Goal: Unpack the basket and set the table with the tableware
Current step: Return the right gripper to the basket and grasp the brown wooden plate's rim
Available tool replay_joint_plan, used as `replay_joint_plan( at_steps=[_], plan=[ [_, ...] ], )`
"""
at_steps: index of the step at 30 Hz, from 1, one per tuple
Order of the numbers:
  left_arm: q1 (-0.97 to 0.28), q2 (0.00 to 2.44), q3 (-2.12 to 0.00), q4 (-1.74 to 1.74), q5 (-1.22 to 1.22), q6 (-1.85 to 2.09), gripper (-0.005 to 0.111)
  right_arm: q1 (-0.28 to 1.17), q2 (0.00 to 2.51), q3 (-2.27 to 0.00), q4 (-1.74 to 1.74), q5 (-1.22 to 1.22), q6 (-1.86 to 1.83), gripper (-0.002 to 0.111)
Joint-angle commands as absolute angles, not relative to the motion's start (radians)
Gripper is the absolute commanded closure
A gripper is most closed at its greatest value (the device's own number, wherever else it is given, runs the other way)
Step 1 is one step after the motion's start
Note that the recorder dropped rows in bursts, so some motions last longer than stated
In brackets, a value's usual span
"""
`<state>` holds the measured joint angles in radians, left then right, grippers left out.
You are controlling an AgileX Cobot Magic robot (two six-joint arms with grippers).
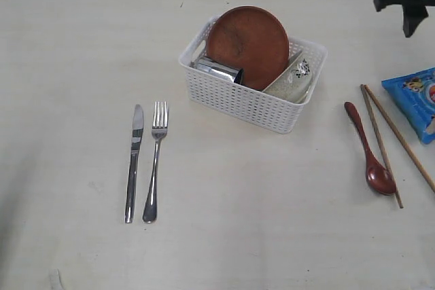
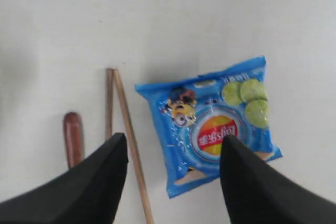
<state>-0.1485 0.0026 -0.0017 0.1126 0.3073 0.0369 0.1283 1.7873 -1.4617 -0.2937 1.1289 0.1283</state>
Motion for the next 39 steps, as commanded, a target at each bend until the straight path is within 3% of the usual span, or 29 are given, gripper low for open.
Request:
replay_joint_plan(
  at_steps=[1,9,21,39],
  plan=[
    [-0.143,0.000,0.000,0.108,0.299,0.033,0.107,0.247,1.760,-1.517,-0.236,1.115,0.039,0.057],
    [-0.143,0.000,0.000,0.108,0.299,0.033,0.107,0.451,1.818,-1.601,-0.183,0.967,0.032,0.057],
    [-0.143,0.000,0.000,0.108,0.299,0.033,0.107,0.454,2.089,-1.859,0.019,1.030,-0.168,0.057],
    [-0.143,0.000,0.000,0.108,0.299,0.033,0.107,0.454,2.171,-1.870,-0.060,1.028,-0.210,0.057]
  ],
)
